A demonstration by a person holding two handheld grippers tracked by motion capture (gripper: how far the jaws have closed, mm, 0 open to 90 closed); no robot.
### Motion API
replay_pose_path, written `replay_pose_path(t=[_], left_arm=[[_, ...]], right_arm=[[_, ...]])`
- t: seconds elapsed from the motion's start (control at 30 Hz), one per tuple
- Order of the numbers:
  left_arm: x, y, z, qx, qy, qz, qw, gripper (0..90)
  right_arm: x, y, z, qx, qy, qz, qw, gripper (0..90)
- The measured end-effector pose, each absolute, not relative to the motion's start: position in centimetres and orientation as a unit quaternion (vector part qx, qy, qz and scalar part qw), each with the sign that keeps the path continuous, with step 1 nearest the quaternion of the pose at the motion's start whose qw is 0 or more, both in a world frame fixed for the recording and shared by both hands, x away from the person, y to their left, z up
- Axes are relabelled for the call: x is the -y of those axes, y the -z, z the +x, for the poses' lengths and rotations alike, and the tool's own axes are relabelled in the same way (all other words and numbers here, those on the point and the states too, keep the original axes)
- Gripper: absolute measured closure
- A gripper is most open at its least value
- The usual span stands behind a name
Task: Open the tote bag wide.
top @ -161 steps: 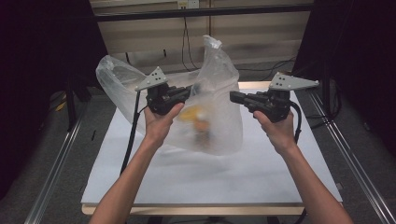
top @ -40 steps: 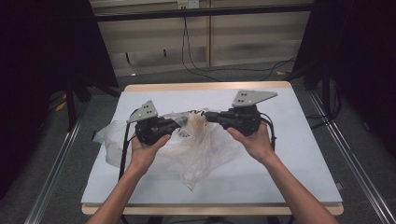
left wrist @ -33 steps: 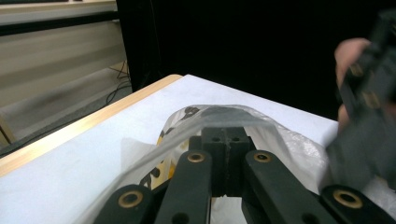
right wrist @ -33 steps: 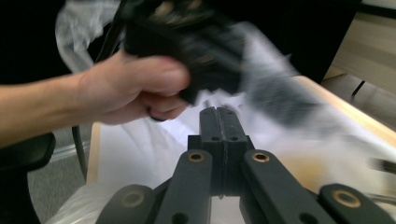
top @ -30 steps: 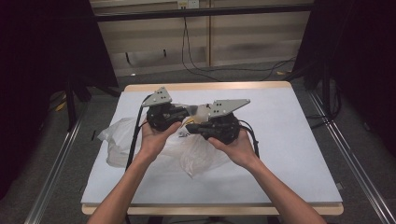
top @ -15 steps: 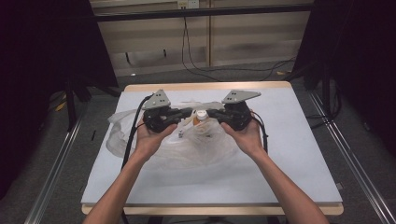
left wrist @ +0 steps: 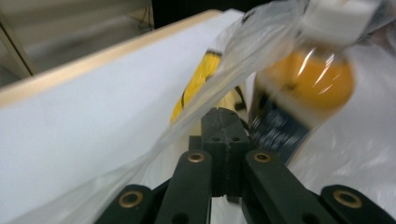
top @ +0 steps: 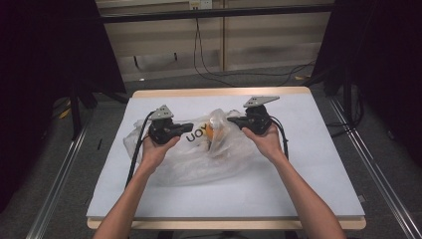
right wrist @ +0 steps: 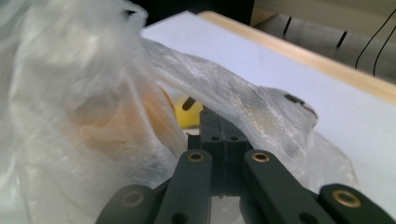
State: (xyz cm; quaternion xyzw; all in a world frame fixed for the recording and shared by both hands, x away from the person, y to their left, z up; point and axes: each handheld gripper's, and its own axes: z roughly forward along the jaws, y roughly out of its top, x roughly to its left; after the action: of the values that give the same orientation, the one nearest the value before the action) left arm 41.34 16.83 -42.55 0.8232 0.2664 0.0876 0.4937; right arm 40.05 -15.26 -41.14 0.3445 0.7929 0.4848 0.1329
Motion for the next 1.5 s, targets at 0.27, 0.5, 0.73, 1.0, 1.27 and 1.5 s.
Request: replay_pose_path(t=[0.27,0.5,0.73,1.0,1.27,1.5], left_arm=[[-17.7,45.7,42.4,-0.300,-0.062,0.856,0.417,90.0],[-18.1,47.7,42.7,-0.292,-0.052,0.889,0.348,90.0],[-16.8,47.2,41.9,-0.279,-0.089,0.905,0.309,90.0],[-16.6,46.4,42.2,-0.293,-0.012,0.864,0.409,90.0],[-15.0,42.5,39.3,-0.246,-0.029,0.865,0.437,90.0],[-13.2,39.2,36.4,-0.205,-0.055,0.885,0.414,90.0]], right_arm=[[15.6,43.7,41.0,-0.822,-0.441,0.345,0.106,90.0],[16.3,45.7,41.6,-0.843,-0.405,0.346,0.081,90.0],[16.5,48.5,41.3,-0.854,-0.375,0.353,0.076,90.0],[16.8,48.0,40.9,-0.839,-0.397,0.362,0.086,90.0],[18.4,43.8,39.3,-0.800,-0.474,0.353,0.105,90.0],[19.1,39.5,36.6,-0.780,-0.524,0.320,0.118,90.0]])
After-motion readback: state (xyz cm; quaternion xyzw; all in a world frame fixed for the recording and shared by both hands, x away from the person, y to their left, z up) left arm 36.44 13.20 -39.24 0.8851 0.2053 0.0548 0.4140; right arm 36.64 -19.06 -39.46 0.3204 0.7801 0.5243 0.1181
